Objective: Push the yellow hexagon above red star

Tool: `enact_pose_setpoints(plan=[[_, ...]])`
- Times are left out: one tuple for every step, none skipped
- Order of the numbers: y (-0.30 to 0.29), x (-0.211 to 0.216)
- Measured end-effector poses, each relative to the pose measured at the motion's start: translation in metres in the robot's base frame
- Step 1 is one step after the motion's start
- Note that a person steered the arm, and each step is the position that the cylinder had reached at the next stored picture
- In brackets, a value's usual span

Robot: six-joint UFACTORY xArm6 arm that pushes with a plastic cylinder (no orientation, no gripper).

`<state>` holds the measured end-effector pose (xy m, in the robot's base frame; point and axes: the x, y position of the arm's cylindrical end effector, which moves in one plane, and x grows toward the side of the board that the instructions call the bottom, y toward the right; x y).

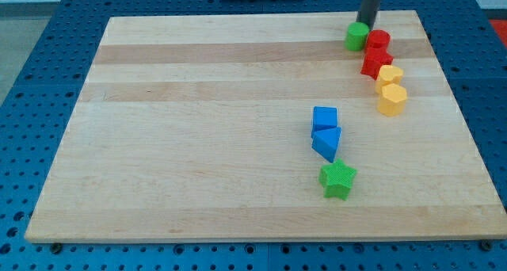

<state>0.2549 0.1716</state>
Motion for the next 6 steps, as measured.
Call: enact_pose_setpoints(plan=[[-0.03,0.015],[-0.044,0.041],[-0.044,0.078],[-0.057,0.059],[-0.01,0.057],[-0.016,0.08]])
